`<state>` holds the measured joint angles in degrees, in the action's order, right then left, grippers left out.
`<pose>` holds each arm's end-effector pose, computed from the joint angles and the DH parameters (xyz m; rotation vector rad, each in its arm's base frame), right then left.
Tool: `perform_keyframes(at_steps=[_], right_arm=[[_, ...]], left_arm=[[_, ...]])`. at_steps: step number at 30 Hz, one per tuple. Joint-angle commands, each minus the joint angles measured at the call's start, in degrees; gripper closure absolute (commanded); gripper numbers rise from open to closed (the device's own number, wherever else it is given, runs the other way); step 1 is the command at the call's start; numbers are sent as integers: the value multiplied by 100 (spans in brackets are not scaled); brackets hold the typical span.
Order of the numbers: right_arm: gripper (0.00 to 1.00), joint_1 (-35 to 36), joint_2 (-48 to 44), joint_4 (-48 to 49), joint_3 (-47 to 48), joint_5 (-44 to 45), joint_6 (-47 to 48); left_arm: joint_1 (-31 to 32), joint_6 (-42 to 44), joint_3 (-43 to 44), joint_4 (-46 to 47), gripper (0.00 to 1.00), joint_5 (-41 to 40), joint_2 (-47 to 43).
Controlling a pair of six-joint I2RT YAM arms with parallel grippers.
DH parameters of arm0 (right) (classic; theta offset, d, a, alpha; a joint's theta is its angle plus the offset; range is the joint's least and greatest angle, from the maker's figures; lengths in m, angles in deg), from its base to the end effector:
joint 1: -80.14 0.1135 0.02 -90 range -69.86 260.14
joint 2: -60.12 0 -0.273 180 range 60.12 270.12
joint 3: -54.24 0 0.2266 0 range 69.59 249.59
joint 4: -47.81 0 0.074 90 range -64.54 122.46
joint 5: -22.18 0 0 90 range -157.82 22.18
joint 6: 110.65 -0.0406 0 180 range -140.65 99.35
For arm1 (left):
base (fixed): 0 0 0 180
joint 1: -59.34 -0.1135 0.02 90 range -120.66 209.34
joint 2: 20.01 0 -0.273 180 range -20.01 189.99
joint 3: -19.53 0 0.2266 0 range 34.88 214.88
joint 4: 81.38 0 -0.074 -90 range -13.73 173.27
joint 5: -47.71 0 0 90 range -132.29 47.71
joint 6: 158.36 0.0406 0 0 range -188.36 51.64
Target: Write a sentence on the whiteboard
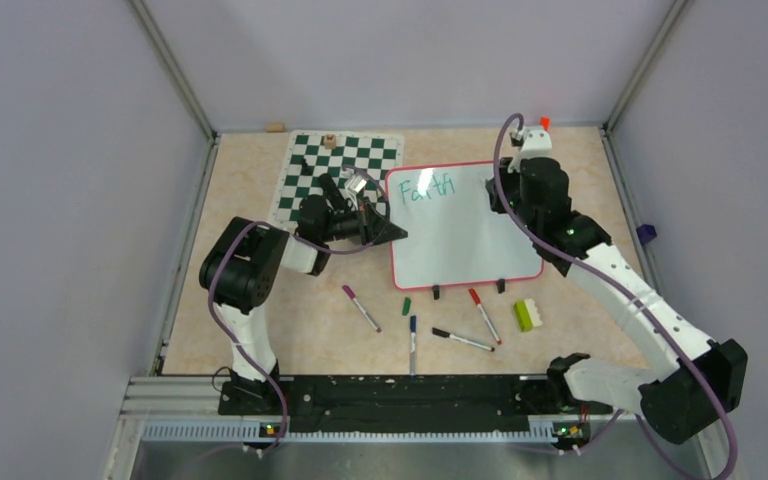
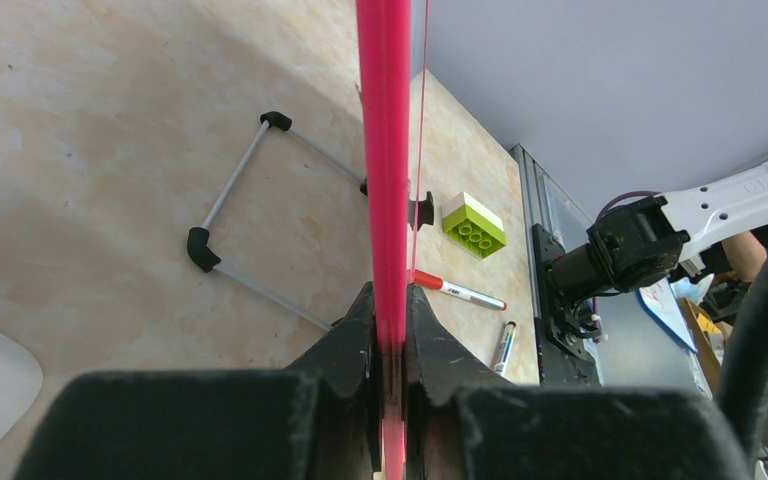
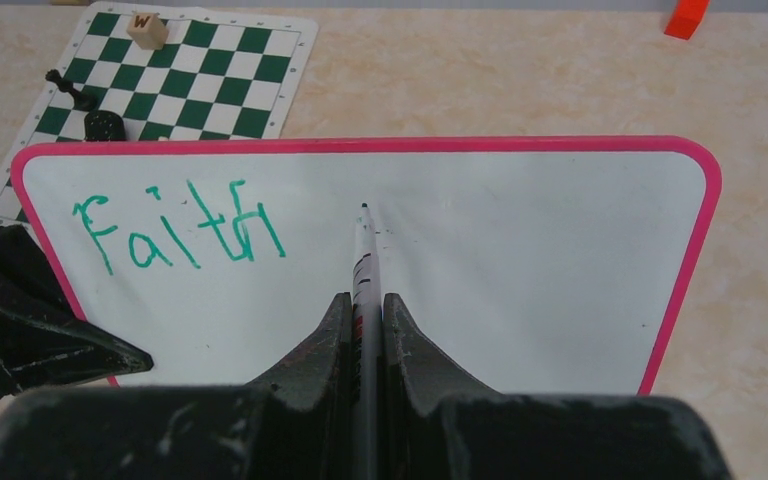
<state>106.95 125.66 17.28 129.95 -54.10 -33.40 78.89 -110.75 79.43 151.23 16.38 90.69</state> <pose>0.2153 0.0980 0.3625 -0.0754 1.9211 0.2341 0.3227 -0.1514 0.1963 0.5791 1.7113 -1.5830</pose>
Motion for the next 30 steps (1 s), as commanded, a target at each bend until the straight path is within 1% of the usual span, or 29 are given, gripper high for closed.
perform_keyframes(at_steps=[1,8,16,30], right_arm=[[100,-61,52,380,61,126,-95],[100,-62,233,491,107,15,-113],[100,-63,396,454,127,187,-134],[100,-65,183,236,128,132,-123]], left_arm=[[-101,93,66,-196,100,-102,92],[-101,126,84,-298,100,-120,92],[-101,160,71,-342,100,-127,58],[-101,189,52,-393,100,-153,-1]])
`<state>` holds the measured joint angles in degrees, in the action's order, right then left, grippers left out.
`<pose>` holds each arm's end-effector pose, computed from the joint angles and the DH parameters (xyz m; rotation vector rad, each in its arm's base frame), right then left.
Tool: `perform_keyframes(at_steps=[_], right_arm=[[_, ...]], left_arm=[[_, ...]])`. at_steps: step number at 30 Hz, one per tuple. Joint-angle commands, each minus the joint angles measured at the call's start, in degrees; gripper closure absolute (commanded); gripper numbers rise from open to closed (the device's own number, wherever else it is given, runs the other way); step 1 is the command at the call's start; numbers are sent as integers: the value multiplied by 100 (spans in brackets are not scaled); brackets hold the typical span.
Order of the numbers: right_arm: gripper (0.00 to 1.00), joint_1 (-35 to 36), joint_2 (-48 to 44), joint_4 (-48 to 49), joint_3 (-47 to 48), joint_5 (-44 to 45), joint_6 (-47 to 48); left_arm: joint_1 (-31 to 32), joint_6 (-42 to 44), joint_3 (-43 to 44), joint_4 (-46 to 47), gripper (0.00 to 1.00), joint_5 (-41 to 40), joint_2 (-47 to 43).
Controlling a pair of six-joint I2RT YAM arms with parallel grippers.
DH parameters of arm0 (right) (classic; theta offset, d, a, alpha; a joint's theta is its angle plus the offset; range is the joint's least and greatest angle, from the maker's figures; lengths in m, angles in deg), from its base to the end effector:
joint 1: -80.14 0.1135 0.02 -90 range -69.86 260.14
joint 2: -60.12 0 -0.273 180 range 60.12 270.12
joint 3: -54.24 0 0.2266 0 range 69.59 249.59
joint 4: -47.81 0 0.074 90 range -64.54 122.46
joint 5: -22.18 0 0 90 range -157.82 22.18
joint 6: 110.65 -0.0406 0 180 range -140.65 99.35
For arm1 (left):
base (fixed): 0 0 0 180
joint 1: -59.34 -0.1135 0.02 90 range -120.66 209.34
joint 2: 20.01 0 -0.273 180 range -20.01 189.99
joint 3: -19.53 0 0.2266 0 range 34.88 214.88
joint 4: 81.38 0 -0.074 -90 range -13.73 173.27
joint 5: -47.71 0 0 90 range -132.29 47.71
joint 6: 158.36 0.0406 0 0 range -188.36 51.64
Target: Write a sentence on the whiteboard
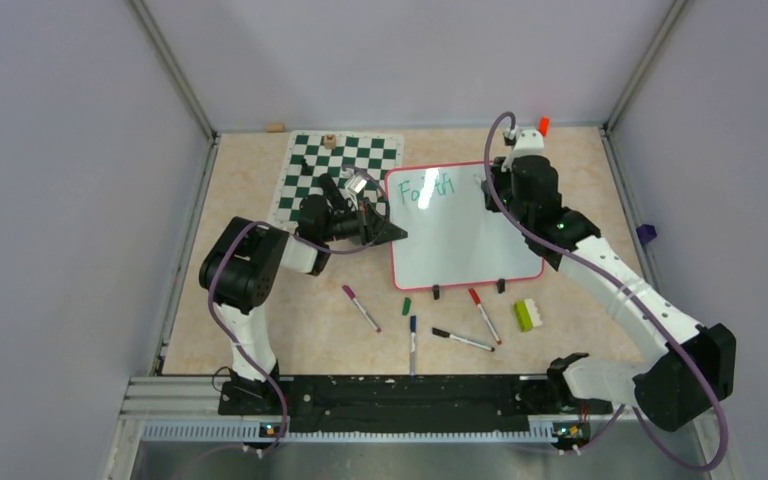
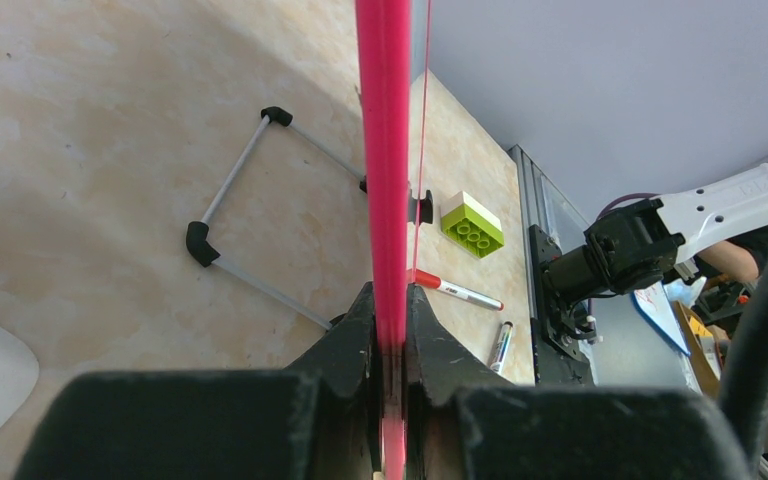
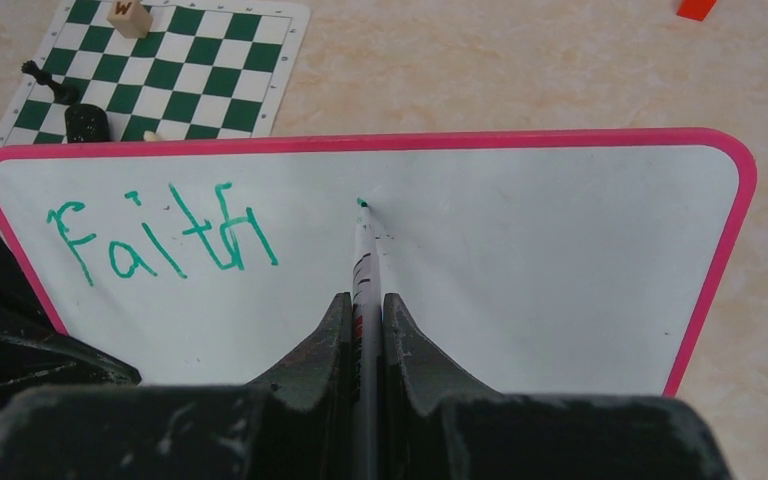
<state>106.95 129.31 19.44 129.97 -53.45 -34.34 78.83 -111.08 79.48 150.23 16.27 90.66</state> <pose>0.2307 0.1053 0.3524 -0.0572 1.9451 0.2248 0.3231 -0.1511 0.1950 0.5638 1.7304 -1.5890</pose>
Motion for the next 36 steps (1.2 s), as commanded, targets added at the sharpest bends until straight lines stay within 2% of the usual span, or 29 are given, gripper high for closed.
perform_keyframes(at_steps=[1,10,36], right_arm=[[100,-63,-218,11,119,32,-29],[100,-66,-589,36,-53,-150,10],[100,-56,-45,10,-157,-55,-37]], left_arm=[[-95,232,44,-303,100,-146,-4],[-94,260,23,-340,100,-165,-28],[-95,333,41,-453,100,-173,-79]])
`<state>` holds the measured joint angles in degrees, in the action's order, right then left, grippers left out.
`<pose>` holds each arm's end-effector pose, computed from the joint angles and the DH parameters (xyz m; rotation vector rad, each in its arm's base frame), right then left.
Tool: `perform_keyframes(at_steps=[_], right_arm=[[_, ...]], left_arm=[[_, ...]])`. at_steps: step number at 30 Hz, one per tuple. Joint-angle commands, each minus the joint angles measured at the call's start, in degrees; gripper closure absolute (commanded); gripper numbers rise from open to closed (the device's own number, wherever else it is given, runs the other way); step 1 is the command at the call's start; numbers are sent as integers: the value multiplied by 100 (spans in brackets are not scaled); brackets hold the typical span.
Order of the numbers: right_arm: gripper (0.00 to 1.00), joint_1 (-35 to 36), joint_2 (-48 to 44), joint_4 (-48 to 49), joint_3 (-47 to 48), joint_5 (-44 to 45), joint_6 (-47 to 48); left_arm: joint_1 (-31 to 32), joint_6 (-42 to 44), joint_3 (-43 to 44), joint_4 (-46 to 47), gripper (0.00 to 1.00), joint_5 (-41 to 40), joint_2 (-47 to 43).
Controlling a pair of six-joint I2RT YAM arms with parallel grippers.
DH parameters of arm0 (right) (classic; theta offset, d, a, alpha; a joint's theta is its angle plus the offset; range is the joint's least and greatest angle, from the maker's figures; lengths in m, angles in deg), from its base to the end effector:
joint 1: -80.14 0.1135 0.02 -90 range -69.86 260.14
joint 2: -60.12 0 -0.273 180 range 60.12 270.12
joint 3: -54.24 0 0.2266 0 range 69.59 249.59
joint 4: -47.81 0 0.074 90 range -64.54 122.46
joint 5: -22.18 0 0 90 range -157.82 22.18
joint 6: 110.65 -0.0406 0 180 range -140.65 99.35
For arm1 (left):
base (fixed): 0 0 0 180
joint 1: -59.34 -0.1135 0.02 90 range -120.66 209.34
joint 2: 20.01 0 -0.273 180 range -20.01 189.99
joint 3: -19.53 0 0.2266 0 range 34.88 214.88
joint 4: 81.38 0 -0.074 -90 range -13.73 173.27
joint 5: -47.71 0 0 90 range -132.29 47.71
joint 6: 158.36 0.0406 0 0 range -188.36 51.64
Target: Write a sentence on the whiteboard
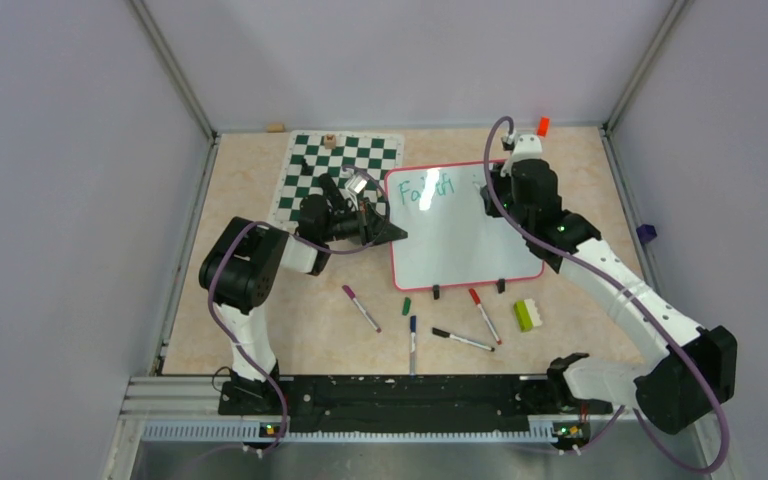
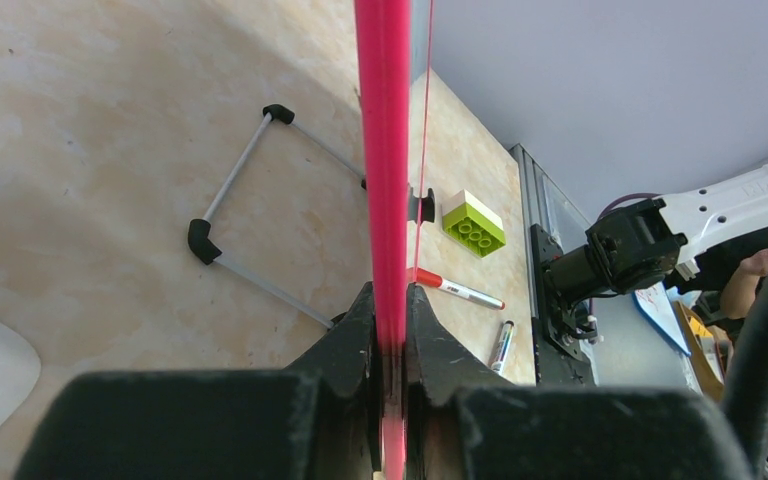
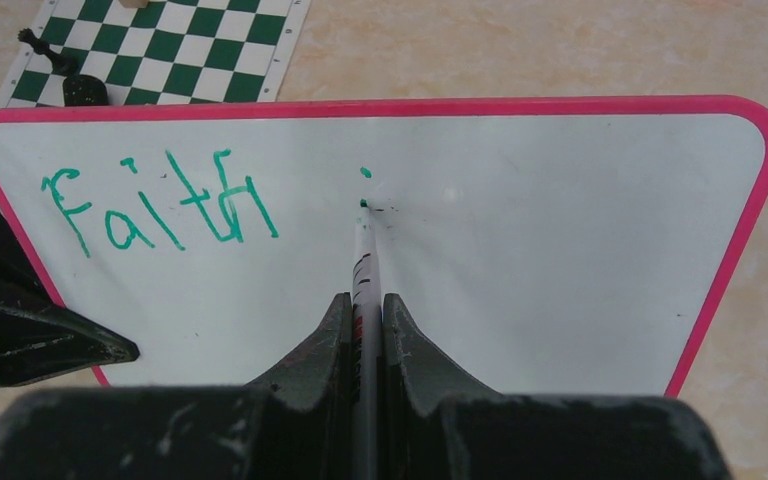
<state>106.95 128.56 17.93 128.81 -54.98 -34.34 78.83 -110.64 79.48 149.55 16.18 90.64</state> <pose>0.2263 0.1042 0.3459 -0.0816 1.9803 0.2378 0.3231 -0.1511 0.1940 0.5625 1.7377 -1.5854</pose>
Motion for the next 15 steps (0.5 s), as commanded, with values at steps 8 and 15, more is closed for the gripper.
perform_keyframes(at_steps=[8,15], right_arm=[[100,-62,-93,70,-190,-45,-88],[100,-62,-277,18,-400,-112,-110]], left_arm=[[-96,298,42,-403,100,-171,-72],[-90,339,41,-467,100,-184,-122]])
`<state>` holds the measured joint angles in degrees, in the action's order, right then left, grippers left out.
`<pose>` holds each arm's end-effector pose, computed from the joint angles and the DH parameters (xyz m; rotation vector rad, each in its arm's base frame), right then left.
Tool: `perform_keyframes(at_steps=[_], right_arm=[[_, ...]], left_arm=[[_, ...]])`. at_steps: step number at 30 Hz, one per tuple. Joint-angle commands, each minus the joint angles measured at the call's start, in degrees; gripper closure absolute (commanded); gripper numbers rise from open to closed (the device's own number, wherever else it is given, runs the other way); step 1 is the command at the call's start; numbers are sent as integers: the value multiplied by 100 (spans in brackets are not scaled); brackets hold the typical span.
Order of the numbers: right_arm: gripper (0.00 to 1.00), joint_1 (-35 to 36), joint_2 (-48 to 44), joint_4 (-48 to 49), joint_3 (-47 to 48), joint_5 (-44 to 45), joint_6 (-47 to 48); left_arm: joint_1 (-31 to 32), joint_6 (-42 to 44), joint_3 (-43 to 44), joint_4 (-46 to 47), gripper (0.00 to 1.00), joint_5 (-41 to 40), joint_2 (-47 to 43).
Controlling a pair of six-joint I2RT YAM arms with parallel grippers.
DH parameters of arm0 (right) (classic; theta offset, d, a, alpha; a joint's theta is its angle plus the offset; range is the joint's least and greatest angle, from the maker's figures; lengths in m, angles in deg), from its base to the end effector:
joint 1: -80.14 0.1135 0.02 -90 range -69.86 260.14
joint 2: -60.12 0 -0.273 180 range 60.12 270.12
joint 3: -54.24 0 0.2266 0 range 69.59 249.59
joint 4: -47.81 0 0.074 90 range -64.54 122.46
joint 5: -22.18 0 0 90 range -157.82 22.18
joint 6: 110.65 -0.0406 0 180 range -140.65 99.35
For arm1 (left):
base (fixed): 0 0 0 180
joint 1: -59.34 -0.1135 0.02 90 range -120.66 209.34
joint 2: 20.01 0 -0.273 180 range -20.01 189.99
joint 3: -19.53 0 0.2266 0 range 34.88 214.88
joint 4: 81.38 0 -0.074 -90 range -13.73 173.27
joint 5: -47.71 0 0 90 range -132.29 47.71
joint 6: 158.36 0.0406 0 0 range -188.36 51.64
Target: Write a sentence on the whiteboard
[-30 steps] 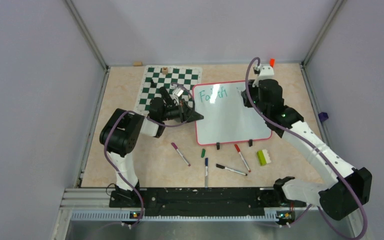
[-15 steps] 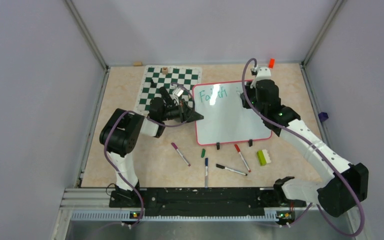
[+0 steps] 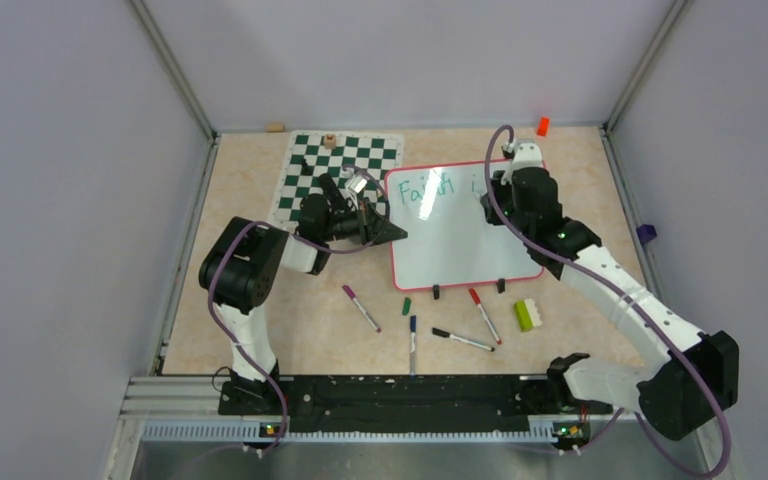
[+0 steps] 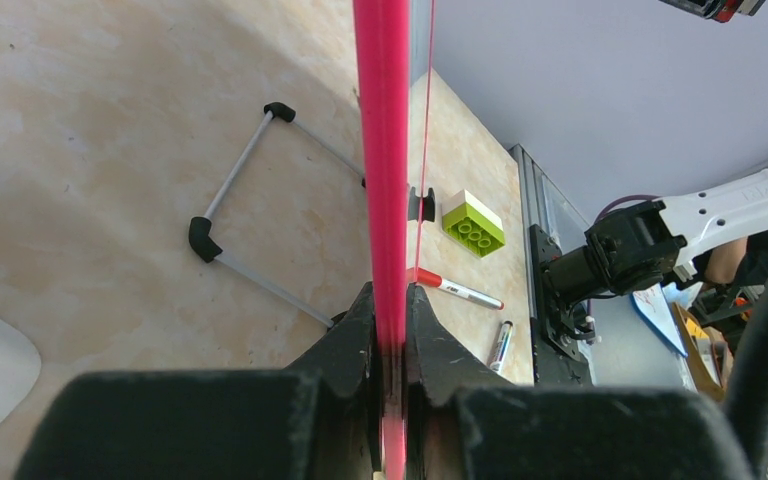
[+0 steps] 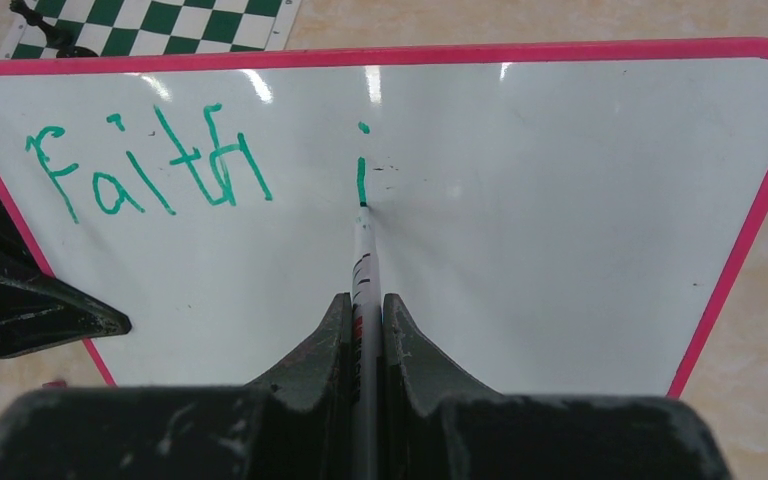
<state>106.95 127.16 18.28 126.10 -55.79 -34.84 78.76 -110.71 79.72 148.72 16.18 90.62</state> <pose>0.2203 0.1019 0.3364 -0.0855 1.9989 0.2508 0.3240 -0.1509 0.1937 0.5554 1.7482 -1.5878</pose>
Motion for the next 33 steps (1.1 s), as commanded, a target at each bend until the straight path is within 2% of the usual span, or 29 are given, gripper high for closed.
perform_keyframes(at_steps=[1,15,33], right_arm=[[100,-58,-142,-8,-137,-27,-72],[100,-65,-354,-100,342,140,-70],[100,-237,-7,73,410,368,-134]], left_arm=[[-87,357,23,-392,100,-181,-125],[-88,364,7,-419,100,-179,-158],[-87,396,10,-472,100,-188,-174]])
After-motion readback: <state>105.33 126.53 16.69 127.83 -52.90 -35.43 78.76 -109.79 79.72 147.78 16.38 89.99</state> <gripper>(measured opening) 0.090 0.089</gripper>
